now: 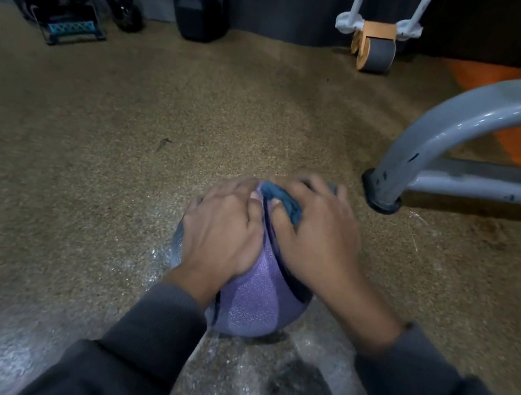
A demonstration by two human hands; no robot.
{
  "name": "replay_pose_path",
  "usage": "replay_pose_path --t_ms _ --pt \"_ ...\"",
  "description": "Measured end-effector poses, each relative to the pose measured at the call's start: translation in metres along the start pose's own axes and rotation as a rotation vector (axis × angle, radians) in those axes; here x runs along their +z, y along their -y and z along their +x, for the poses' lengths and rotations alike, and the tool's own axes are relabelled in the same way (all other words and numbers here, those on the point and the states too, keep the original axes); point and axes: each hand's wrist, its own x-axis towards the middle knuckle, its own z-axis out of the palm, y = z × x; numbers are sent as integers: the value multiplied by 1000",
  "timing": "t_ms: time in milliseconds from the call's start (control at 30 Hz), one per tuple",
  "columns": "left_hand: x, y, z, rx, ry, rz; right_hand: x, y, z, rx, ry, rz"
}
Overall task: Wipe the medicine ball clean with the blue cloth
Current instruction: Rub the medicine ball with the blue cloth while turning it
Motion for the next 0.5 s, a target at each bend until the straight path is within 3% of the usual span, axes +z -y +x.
replay_pose_path --t_ms 167,367,500 --pt "0 10 5 103 56 2 -7 0 -52 -30 -104 52" --pt "1 0 1 160 84 65 4 -22 30 174 72 240" --pt "2 0 3 149 94 62 -3 -17 2 135 34 162"
